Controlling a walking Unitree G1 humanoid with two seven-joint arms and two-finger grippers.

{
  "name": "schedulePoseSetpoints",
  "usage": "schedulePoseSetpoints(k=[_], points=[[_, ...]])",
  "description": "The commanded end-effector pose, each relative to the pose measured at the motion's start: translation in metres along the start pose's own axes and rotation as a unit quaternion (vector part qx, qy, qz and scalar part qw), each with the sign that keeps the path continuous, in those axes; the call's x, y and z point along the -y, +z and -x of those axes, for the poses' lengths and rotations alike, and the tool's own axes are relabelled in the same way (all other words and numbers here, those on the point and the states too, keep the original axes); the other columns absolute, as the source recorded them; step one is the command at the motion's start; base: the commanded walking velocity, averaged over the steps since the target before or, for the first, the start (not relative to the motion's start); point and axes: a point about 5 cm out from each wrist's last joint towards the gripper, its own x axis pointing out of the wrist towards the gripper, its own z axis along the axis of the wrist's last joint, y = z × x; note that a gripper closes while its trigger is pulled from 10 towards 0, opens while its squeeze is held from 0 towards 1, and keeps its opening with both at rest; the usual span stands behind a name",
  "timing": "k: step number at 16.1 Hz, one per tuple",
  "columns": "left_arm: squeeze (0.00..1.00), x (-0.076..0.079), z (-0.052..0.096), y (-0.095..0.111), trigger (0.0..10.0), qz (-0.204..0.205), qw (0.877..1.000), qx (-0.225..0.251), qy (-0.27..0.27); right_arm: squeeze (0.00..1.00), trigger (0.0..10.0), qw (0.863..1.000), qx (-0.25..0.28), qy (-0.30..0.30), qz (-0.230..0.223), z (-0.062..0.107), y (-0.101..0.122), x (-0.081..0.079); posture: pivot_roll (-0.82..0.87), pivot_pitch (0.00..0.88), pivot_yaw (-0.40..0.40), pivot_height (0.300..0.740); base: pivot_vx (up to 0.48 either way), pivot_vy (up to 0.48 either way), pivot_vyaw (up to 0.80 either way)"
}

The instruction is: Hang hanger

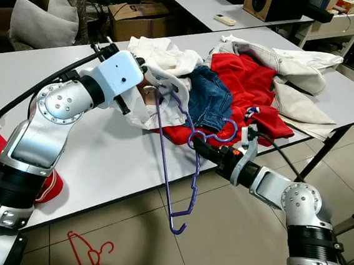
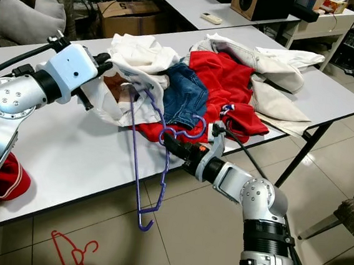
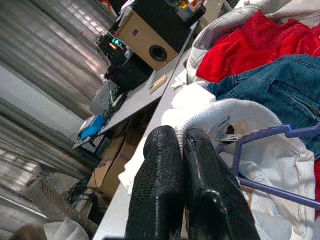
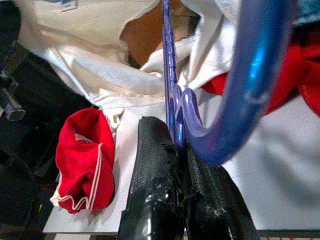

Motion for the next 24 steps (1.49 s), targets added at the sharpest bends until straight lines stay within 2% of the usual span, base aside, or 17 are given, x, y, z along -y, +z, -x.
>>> schedulePoseSetpoints(k=[1,4,5,7,8,11,13,15,16,18,19,22,24], points=[[0.00,-0.002,0.003,0.006,0.0,-0.009,1.000,0.016,-0.001,0.00,10.0,1.000,-0.003,0.010,-0.001,0.000,0.000,-0.004,-0.09,0.000,0.014,0.740,0.000,0.000,0.00],[0.00,0.019,0.005,0.013,0.0,-0.015,0.995,0.036,-0.088,0.00,10.0,1.000,0.013,0.007,-0.012,-0.009,0.011,-0.001,-0.09,0.000,0.015,0.740,0.000,0.000,0.00],[0.00,0.020,0.005,0.012,0.0,-0.016,0.995,0.034,-0.090,0.00,10.0,1.000,0.017,0.008,-0.016,-0.010,0.013,-0.001,-0.09,0.000,0.015,0.740,0.000,0.000,0.00],[0.00,0.022,0.010,0.001,0.0,-0.018,0.995,0.000,-0.103,0.00,10.0,0.996,0.065,-0.012,-0.052,-0.014,0.023,0.002,-0.06,0.000,-0.001,0.740,0.000,0.000,0.00],[0.00,0.027,0.017,-0.010,0.0,-0.020,0.991,-0.023,-0.131,0.00,10.0,0.990,0.105,-0.020,-0.089,-0.016,0.026,0.006,-0.06,0.000,-0.004,0.740,0.000,0.000,0.00],[0.00,0.043,0.027,-0.017,0.0,-0.001,0.980,-0.038,-0.196,0.00,10.0,0.979,0.147,-0.010,-0.142,-0.025,0.027,0.008,-0.04,0.000,-0.006,0.740,0.000,0.000,0.00],[0.00,0.065,0.035,-0.020,0.0,0.033,0.965,-0.051,-0.254,0.00,10.0,0.958,0.200,0.005,-0.204,-0.045,0.029,0.003,-0.02,0.000,-0.013,0.740,0.000,0.000,0.00],[0.00,0.073,0.039,-0.018,0.0,0.061,0.958,-0.051,-0.275,0.00,10.0,0.939,0.235,0.029,-0.248,-0.058,0.034,-0.006,-0.01,0.000,-0.019,0.740,0.000,0.000,0.00],[0.00,0.076,0.041,-0.014,0.0,0.089,0.953,-0.046,-0.287,0.00,10.0,0.939,0.243,0.034,-0.241,-0.064,0.036,-0.012,0.00,0.000,-0.020,0.740,0.000,0.000,0.00],[0.00,0.080,0.044,-0.007,0.0,0.121,0.942,-0.036,-0.312,0.00,10.0,0.935,0.263,0.026,-0.236,-0.071,0.039,-0.016,0.00,0.000,-0.023,0.740,0.000,0.000,0.00],[0.00,0.081,0.047,-0.001,0.0,0.152,0.934,-0.030,-0.321,0.00,10.0,0.938,0.274,0.010,-0.214,-0.076,0.041,-0.018,0.01,0.000,-0.027,0.740,0.000,0.000,0.00],[0.00,0.080,0.050,0.009,0.0,0.188,0.923,-0.016,-0.335,0.00,10.0,0.934,0.293,-0.007,-0.203,-0.080,0.044,-0.019,0.01,0.000,-0.031,0.740,0.000,0.000,0.00],[0.00,0.082,0.052,0.019,0.0,0.222,0.907,-0.002,-0.357,0.00,10.0,0.933,0.302,-0.011,-0.197,-0.082,0.046,-0.021,0.01,0.000,-0.035,0.740,0.000,0.000,0.00]])
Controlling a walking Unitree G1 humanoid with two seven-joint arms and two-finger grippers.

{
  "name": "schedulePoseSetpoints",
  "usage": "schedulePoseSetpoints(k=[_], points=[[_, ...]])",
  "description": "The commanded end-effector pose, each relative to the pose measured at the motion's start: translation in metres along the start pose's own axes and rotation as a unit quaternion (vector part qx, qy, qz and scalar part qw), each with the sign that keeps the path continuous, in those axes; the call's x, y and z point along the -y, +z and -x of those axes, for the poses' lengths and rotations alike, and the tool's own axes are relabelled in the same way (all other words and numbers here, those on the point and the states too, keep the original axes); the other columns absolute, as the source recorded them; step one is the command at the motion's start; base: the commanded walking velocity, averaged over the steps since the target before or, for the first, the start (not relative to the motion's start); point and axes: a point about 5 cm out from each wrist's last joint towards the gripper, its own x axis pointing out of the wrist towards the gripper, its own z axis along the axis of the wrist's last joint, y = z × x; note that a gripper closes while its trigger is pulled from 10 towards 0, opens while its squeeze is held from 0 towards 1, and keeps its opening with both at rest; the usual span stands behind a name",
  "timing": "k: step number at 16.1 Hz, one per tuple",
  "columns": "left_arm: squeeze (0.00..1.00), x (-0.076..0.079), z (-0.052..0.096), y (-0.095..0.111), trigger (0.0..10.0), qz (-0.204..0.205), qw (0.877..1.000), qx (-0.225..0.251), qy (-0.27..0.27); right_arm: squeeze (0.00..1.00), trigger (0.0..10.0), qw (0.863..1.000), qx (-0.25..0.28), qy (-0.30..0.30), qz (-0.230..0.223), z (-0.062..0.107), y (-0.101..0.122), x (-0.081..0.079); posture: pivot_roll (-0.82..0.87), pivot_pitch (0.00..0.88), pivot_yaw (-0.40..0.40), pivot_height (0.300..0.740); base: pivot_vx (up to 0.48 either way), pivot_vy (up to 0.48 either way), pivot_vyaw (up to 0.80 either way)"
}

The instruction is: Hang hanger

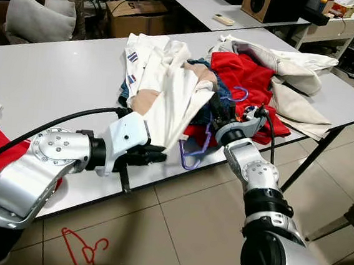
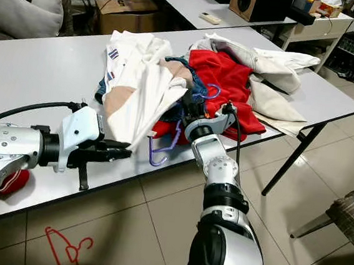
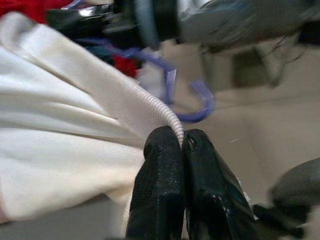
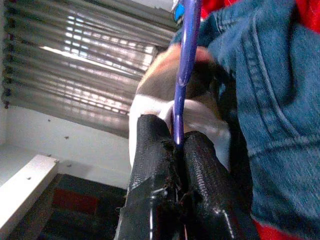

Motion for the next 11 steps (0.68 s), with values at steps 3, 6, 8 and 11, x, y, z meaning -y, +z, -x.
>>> schedulePoseSetpoints(k=[3,6,8,11], points=[[0.00,0.018,0.001,0.009,0.0,0.017,0.997,0.005,-0.076,0.00,10.0,0.998,0.003,0.036,-0.043,-0.016,-0.019,-0.030,0.01,0.000,-0.035,0.740,0.000,0.000,0.00],[0.00,0.012,-0.007,0.006,0.0,0.018,0.999,0.001,-0.033,0.00,10.0,0.992,0.010,0.065,-0.109,-0.021,-0.018,-0.044,0.01,0.000,-0.039,0.740,0.000,0.000,0.00],[0.00,0.010,-0.015,0.021,0.0,0.044,0.997,0.052,-0.019,0.00,10.0,0.993,0.011,0.063,-0.095,-0.023,-0.020,-0.045,0.01,0.000,-0.041,0.740,0.000,0.000,0.00],[0.00,0.012,-0.023,0.044,0.0,0.073,0.989,0.125,-0.036,0.00,10.0,0.997,0.006,0.060,-0.057,-0.025,-0.027,-0.048,0.01,0.000,-0.041,0.740,0.000,0.000,0.00]])
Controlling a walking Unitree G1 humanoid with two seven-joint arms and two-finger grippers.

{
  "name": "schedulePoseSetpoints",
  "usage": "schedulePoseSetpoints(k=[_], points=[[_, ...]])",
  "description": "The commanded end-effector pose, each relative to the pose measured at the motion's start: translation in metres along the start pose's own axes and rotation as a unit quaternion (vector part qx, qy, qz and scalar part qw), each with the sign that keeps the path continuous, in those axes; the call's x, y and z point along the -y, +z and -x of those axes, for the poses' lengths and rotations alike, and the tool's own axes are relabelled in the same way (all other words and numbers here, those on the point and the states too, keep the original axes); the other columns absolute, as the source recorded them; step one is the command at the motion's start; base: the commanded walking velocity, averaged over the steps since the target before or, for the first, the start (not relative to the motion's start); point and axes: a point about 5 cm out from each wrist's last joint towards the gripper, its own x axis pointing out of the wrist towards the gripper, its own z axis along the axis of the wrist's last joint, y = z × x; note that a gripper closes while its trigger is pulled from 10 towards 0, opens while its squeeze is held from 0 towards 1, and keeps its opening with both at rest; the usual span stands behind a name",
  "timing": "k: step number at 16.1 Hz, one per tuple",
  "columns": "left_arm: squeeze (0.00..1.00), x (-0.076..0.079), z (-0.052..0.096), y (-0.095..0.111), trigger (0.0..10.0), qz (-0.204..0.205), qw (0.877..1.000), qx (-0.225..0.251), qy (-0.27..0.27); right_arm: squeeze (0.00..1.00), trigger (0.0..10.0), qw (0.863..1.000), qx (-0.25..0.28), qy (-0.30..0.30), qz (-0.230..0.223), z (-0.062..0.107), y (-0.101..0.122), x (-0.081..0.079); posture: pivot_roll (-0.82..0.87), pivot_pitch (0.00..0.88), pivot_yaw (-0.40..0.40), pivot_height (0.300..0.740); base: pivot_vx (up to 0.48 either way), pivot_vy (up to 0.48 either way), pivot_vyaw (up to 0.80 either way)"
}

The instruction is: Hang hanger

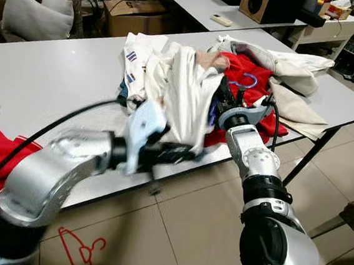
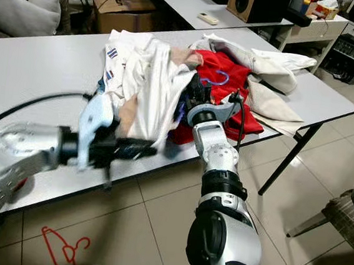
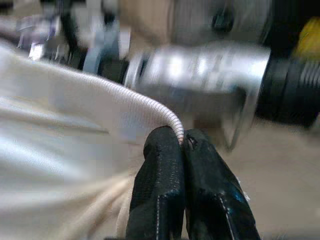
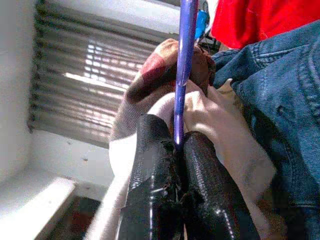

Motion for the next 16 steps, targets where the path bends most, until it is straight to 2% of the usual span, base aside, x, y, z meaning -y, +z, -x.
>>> schedulePoseSetpoints(k=[1,3,5,6,8,9,11,13,14,16], points=[[0.00,0.002,-0.004,0.022,0.0,-0.004,0.999,0.049,-0.014,0.00,10.0,0.998,-0.047,0.032,0.016,-0.011,-0.045,-0.025,0.01,0.000,-0.043,0.740,0.000,0.000,0.00],[0.00,0.001,-0.001,0.048,0.0,0.006,0.994,0.101,-0.032,0.00,10.0,0.997,-0.048,0.027,0.058,-0.011,-0.050,-0.025,0.01,0.000,-0.043,0.740,0.000,0.000,0.00],[0.00,0.002,0.006,0.058,0.0,0.011,0.993,0.108,-0.048,0.00,10.0,0.997,-0.040,0.023,0.064,-0.012,-0.047,-0.025,0.01,0.000,-0.041,0.740,0.000,0.000,0.00],[0.00,0.001,0.007,0.058,0.0,0.012,0.994,0.105,-0.043,0.00,10.0,0.997,-0.040,0.032,0.051,-0.012,-0.046,-0.027,0.01,0.000,-0.041,0.740,0.000,0.000,0.00],[0.00,-0.025,0.011,0.061,0.0,0.003,0.994,0.090,0.066,0.00,10.0,0.994,-0.064,0.058,0.071,-0.010,-0.048,-0.033,0.02,0.000,-0.042,0.740,0.000,0.000,0.00],[0.00,-0.030,0.012,0.064,0.0,0.004,0.992,0.095,0.084,0.00,10.0,0.993,-0.066,0.059,0.077,-0.009,-0.048,-0.033,0.02,0.000,-0.040,0.740,0.000,0.000,0.00],[0.00,-0.056,0.023,0.084,0.0,-0.006,0.977,0.135,0.168,0.00,10.0,0.984,-0.104,0.069,0.129,0.001,-0.047,-0.035,0.01,0.000,-0.034,0.740,0.000,0.000,0.00],[0.00,-0.069,0.028,0.100,0.0,-0.021,0.967,0.159,0.199,0.00,10.0,0.979,-0.117,0.070,0.153,0.010,-0.041,-0.035,-0.01,0.000,-0.027,0.740,0.000,0.000,0.00],[0.00,-0.080,0.033,0.115,0.0,-0.038,0.955,0.183,0.230,0.00,10.0,0.975,-0.127,0.073,0.168,0.020,-0.035,-0.037,-0.02,0.000,-0.018,0.740,0.000,0.000,0.00],[0.00,-0.090,0.042,0.137,0.0,-0.048,0.940,0.216,0.259,0.00,10.0,0.970,-0.142,0.075,0.184,0.035,-0.031,-0.040,-0.03,0.000,-0.008,0.740,0.000,0.000,0.00]])
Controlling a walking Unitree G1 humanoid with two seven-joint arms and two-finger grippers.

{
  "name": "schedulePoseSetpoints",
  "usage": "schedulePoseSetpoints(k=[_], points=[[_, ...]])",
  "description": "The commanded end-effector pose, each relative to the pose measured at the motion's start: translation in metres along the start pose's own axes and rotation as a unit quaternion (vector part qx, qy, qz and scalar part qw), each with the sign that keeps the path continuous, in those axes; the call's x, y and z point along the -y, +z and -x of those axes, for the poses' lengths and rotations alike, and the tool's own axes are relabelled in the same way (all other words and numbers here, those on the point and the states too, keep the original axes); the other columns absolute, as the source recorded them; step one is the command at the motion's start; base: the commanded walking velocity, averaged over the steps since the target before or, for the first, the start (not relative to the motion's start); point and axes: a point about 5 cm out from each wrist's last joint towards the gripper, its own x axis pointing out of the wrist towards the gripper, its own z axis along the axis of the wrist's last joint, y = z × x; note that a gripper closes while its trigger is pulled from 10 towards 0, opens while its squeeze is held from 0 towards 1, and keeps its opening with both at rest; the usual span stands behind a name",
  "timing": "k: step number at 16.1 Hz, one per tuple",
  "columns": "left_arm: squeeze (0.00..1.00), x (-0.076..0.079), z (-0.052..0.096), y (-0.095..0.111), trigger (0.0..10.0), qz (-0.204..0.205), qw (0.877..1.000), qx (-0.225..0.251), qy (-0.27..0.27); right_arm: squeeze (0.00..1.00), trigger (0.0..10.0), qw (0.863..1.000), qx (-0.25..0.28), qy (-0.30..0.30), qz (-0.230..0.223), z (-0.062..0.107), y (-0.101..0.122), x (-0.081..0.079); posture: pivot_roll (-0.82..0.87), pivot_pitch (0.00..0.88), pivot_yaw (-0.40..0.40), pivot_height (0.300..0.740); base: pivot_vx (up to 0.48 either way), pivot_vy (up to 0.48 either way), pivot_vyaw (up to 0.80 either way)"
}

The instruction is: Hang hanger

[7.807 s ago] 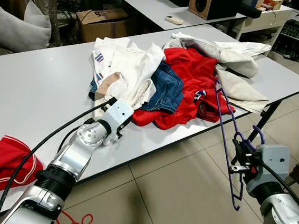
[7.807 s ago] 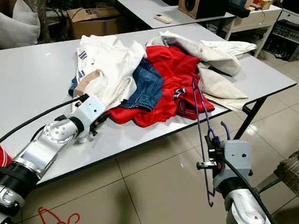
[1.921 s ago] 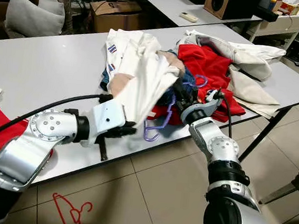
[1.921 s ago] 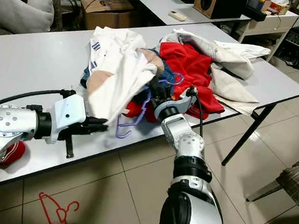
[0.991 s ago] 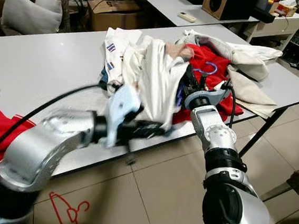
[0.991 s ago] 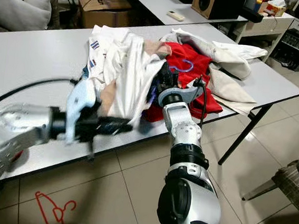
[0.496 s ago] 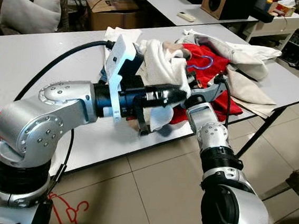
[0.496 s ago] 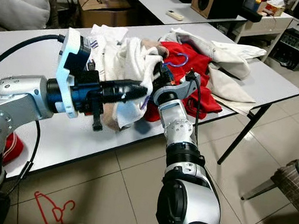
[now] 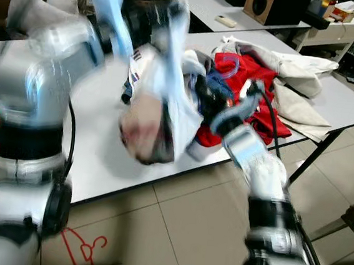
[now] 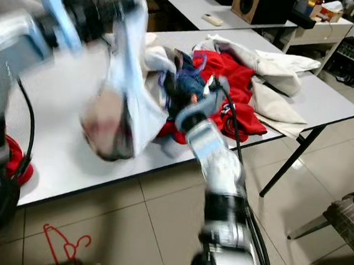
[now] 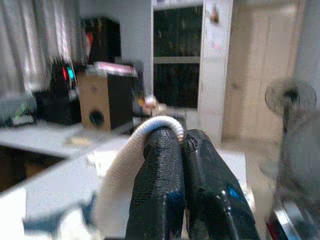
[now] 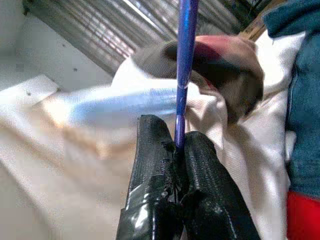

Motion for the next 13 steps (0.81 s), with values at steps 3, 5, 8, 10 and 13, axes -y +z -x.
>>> schedulePoseSetpoints(k=[3,5,8,10,13], points=[[0.00,0.027,0.008,0.008,1.7,-0.015,0.994,-0.025,-0.103,0.00,10.0,1.000,-0.003,-0.025,0.006,0.014,-0.001,0.002,-0.03,0.000,-0.001,0.740,0.000,0.000,0.00],[0.00,0.043,0.025,-0.013,3.4,-0.038,0.981,-0.104,-0.156,0.00,10.0,0.999,0.009,-0.040,0.025,0.019,0.005,0.005,-0.02,0.000,-0.006,0.740,0.000,0.000,0.00],[0.00,0.049,0.041,-0.023,4.0,-0.040,0.975,-0.145,-0.164,0.00,10.0,0.999,0.012,-0.037,0.001,0.022,0.008,0.006,0.00,0.000,-0.030,0.740,0.000,0.000,0.00],[0.00,0.040,0.052,-0.028,3.8,-0.060,0.974,-0.173,-0.132,0.00,10.0,0.999,0.024,-0.028,-0.012,0.021,0.013,0.005,0.01,0.000,-0.039,0.740,0.000,0.000,0.00],[0.00,0.048,0.053,-0.023,10.0,0.001,0.979,-0.135,-0.151,0.00,10.0,0.999,0.042,-0.016,-0.008,0.020,0.019,0.000,0.00,0.000,-0.039,0.740,0.000,0.000,0.00]])
